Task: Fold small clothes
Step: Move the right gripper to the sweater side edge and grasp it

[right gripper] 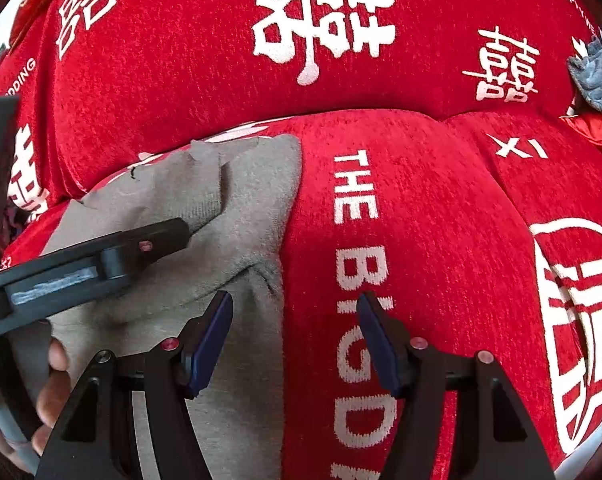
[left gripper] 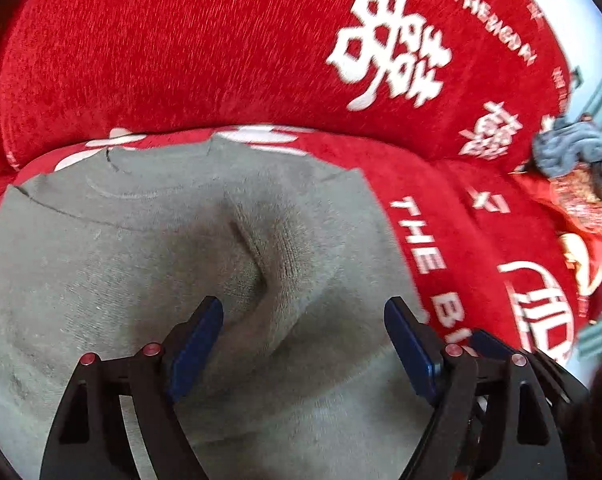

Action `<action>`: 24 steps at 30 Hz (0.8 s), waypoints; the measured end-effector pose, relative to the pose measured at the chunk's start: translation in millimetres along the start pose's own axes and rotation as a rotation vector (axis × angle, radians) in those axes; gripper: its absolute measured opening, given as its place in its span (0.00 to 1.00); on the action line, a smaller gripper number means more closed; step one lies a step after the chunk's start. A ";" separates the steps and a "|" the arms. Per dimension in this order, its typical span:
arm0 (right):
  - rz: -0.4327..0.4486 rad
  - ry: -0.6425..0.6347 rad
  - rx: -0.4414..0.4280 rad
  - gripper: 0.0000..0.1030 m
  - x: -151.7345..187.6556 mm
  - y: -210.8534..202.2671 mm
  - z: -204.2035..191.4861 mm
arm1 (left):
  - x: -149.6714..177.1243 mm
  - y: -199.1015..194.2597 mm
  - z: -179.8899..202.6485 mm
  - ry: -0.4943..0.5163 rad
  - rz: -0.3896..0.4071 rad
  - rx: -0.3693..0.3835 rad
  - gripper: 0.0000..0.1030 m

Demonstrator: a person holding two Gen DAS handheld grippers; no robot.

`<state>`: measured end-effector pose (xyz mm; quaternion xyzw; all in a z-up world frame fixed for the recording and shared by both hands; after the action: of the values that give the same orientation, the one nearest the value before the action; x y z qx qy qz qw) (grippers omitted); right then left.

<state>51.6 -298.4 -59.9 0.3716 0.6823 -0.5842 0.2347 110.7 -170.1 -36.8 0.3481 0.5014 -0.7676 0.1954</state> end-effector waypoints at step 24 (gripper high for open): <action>-0.034 -0.001 -0.139 0.18 -11.8 29.3 -73.2 | 23.2 -27.8 -126.4 -0.021 0.048 -0.228 0.87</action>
<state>90.0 -228.8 -54.1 0.3422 0.7273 -0.5395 0.2505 119.7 -42.8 -68.3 0.3275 0.5750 -0.7043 0.2572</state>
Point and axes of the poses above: each gripper's, at about its wrist camera, not at the fingertips, and y roughly the way its jaws point, z to its right, x to its underside, the point moved 9 cm from there along y, roughly the way its jaws point, and after that the axes turned 14 degrees about z, right-handed, at the moved point
